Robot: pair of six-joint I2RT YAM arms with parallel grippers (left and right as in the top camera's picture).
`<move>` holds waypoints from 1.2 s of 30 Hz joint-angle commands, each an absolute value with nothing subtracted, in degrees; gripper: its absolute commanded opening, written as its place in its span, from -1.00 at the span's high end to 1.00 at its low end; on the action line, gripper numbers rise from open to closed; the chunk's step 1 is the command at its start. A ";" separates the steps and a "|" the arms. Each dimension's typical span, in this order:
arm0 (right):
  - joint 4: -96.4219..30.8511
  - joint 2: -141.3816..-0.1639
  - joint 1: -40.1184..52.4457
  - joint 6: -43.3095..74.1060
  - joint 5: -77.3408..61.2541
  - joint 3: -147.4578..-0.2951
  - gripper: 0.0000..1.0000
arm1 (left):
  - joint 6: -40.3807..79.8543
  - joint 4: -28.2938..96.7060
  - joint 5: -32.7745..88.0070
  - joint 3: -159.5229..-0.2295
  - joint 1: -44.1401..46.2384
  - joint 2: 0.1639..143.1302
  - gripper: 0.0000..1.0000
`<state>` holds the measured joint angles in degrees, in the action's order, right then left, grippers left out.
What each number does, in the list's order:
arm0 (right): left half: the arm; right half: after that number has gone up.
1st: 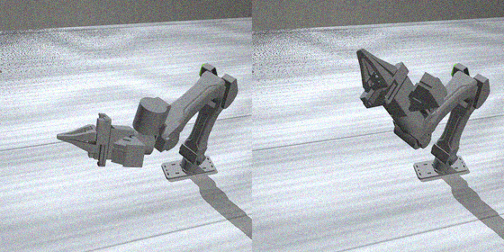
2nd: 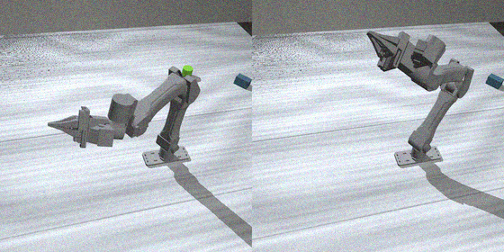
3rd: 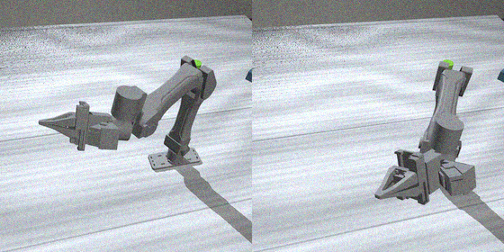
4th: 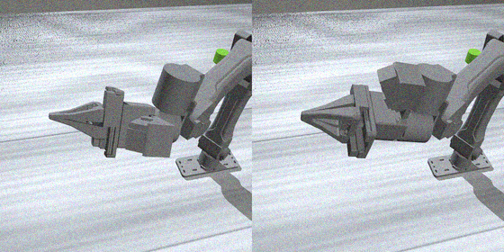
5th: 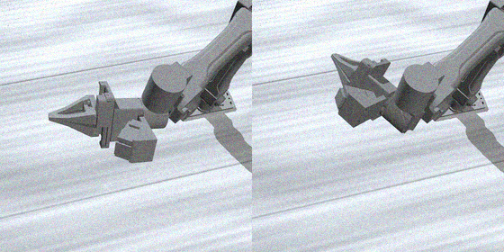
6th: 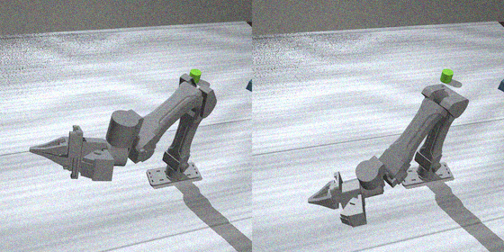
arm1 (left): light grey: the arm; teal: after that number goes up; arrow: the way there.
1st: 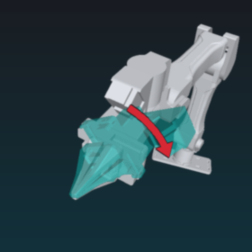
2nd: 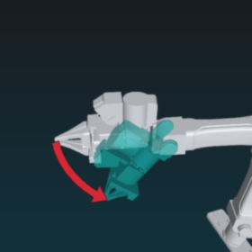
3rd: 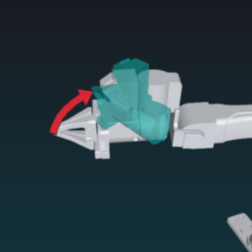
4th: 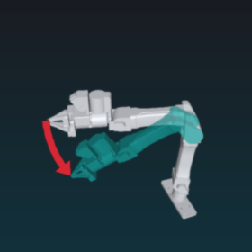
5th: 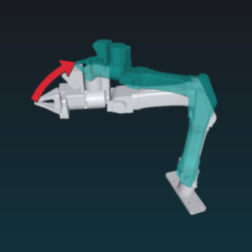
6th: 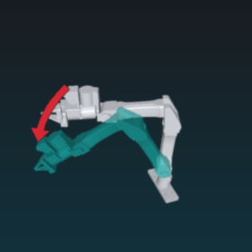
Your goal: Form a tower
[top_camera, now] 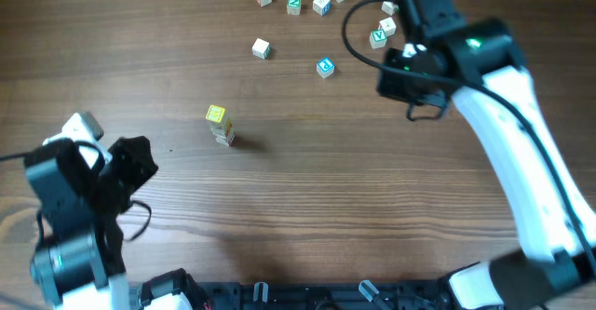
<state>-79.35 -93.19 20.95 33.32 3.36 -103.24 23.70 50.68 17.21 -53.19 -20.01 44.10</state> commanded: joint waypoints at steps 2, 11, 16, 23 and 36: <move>-83.00 -80.71 21.12 32.93 14.48 -104.16 -0.76 | 19.25 50.72 16.36 -53.30 -20.10 36.60 -0.33; -86.61 -64.55 21.15 25.82 18.68 -104.16 -0.99 | 13.98 54.39 16.43 -53.30 -20.10 36.69 -1.00; -86.56 -53.52 21.15 22.65 24.43 -104.16 -0.99 | 13.26 55.05 18.13 -53.30 -20.10 36.53 -1.00; -86.91 -49.91 21.15 22.65 24.38 -104.14 -0.99 | 13.26 55.16 18.13 -53.30 -20.10 36.53 -1.00; -43.35 -31.00 7.09 -2.96 -3.27 -73.25 -0.99 | 13.26 55.16 18.13 -53.30 -20.10 36.53 -1.00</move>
